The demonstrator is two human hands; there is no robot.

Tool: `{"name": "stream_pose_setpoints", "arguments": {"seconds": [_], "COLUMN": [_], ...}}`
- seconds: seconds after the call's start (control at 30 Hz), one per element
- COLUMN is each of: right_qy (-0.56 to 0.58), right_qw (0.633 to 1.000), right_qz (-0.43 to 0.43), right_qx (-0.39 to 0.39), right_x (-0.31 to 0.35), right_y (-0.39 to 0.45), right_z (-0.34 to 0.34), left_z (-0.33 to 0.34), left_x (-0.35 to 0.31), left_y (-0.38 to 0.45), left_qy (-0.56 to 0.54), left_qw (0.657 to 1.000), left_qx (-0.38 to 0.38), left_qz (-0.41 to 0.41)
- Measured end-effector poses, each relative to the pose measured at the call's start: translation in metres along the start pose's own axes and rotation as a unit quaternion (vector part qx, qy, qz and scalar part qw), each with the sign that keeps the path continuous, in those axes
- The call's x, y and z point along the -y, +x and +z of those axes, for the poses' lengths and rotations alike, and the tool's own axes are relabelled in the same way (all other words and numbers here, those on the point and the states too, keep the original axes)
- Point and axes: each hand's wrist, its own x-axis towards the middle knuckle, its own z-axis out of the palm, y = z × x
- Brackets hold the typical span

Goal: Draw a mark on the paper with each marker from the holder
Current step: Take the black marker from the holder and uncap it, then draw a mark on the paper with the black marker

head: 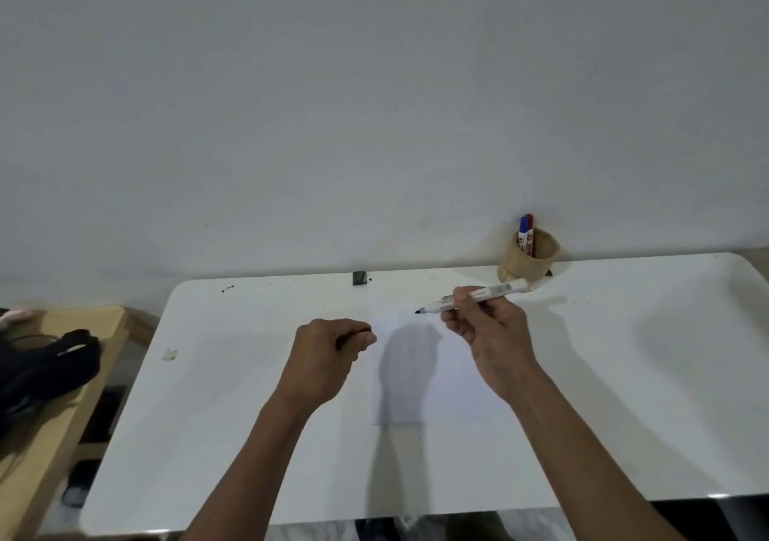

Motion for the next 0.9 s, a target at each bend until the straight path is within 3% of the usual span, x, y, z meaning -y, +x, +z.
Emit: {"name": "stream_pose_setpoints", "arguments": {"seconds": [0.13,0.23,0.6,0.9], "right_qy": [0.003,0.002,-0.025,-0.026], "right_qw": [1.000,0.999,0.995,0.994], "right_qz": [0.017,0.019,0.070,0.087], "right_qx": [-0.015,-0.038,-0.060,-0.055], "right_x": [0.005,-0.002,-0.023,-0.030], "right_y": [0.020,0.014,0.033,0.040], "right_z": [-0.013,-0.020,-0.039,-0.037], "left_z": [0.014,0.020,0.045,0.051], "left_x": [0.012,0.025,0.069,0.073], "left_y": [0.026,0.046,0.123,0.126], "left_qy": [0.017,0.034,0.160,0.164], "left_qw": [0.995,0.991,0.974,0.972], "left_qx": [-0.068,-0.097,-0.036,-0.020], "left_qz": [-0.077,-0.085,-0.158,-0.165]}}
